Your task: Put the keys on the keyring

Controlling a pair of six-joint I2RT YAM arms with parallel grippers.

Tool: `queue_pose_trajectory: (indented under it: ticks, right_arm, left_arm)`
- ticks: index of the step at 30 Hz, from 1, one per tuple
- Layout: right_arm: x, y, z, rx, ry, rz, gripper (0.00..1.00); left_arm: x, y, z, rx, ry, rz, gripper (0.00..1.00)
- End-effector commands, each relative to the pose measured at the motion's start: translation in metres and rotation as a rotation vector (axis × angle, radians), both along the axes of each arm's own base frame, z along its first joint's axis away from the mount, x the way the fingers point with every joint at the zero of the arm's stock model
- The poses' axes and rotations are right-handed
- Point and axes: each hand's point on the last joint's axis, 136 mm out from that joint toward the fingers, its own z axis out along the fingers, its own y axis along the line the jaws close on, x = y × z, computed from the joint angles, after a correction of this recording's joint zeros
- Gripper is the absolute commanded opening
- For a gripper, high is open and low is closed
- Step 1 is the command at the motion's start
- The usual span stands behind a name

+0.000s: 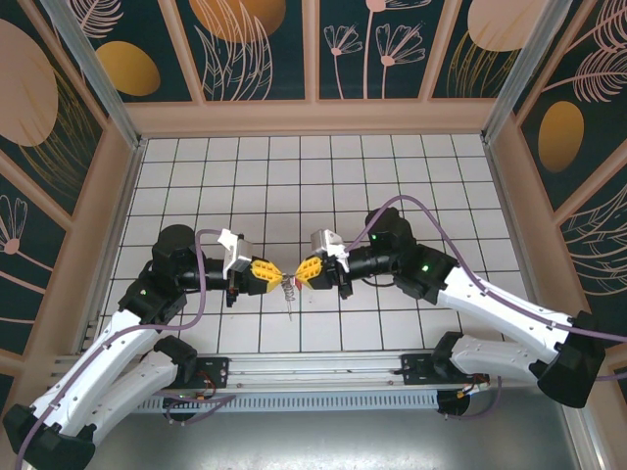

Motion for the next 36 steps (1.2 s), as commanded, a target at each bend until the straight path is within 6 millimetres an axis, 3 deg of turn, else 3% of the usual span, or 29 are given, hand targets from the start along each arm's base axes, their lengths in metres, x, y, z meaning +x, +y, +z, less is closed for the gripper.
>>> queue_pose_trajectory:
  ticks: [1, 36]
  right_arm:
    - [0.004, -0.004, 0.002, 0.005, 0.001, -0.034, 0.00]
    - [-0.010, 0.002, -0.002, 0.010, 0.014, 0.060, 0.00]
  left_arm:
    - [-0.004, 0.000, 0.009, -0.030, -0.055, -0.022, 0.00]
    - [-0.001, -0.002, 0.009, -0.027, -0.047, -0.014, 0.00]
